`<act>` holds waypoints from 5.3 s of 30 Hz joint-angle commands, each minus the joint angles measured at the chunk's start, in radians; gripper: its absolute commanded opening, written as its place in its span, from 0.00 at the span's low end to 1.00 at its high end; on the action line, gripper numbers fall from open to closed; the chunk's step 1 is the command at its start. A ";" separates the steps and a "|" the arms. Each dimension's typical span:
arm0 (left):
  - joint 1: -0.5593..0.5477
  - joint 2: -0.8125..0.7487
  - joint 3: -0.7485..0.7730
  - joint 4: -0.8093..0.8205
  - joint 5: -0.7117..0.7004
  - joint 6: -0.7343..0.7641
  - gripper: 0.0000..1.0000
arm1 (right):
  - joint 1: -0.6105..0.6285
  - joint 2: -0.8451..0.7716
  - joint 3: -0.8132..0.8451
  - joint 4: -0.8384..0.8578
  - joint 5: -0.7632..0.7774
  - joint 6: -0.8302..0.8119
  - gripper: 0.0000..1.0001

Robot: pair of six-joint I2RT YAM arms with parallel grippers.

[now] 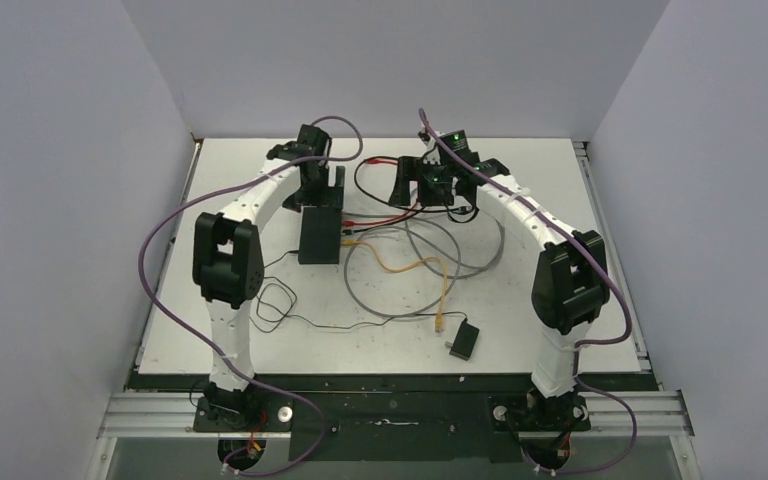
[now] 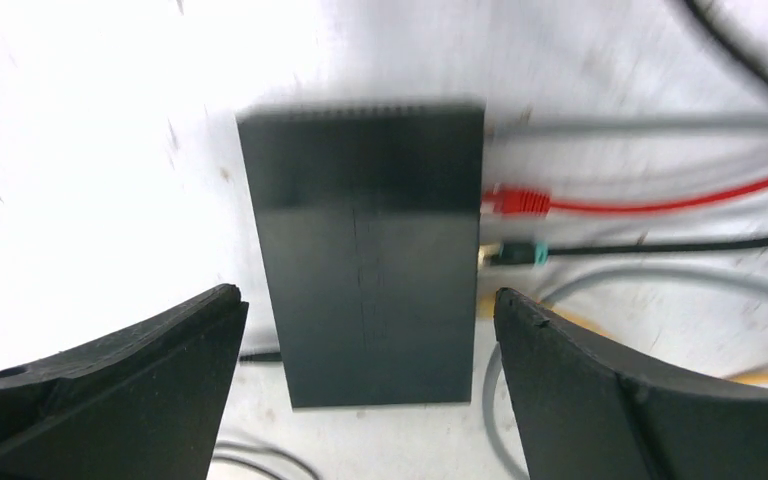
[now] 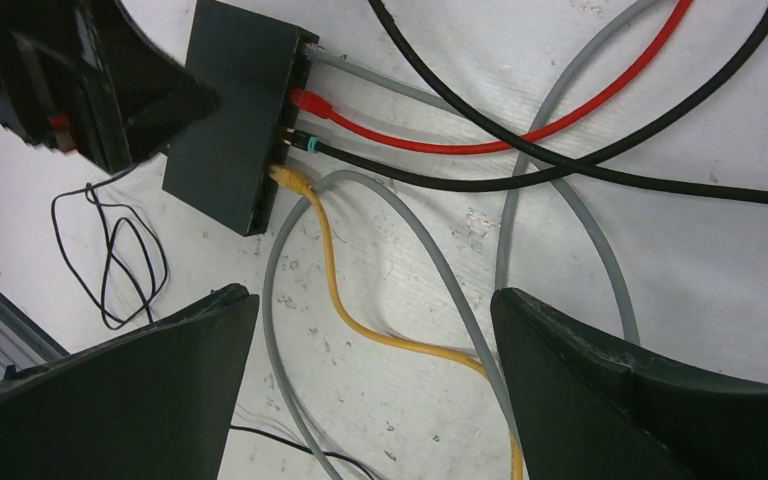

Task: Pull the plug from the switch port
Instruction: Move the switch port to the center of the board.

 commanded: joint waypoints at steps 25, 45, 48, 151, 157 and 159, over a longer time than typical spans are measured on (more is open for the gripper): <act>0.071 0.431 0.478 -0.188 0.057 -0.112 0.72 | 0.018 -0.148 -0.125 -0.032 0.046 -0.022 0.90; 0.007 0.154 0.020 -0.007 0.119 -0.220 0.66 | 0.019 -0.121 -0.112 -0.041 0.026 -0.030 0.90; -0.012 0.130 -0.012 -0.002 0.119 -0.227 0.66 | 0.020 -0.124 -0.114 -0.042 0.026 -0.033 0.90; 0.216 -0.409 -0.950 0.718 0.668 -0.622 0.62 | 0.229 0.257 0.039 0.047 -0.165 -0.216 0.70; 0.214 -0.423 -0.964 0.712 0.671 -0.624 0.59 | 0.235 0.262 0.019 0.086 -0.270 -0.189 0.68; 0.213 -0.429 -0.970 0.717 0.676 -0.628 0.58 | 0.241 0.284 0.031 0.088 -0.326 -0.156 0.67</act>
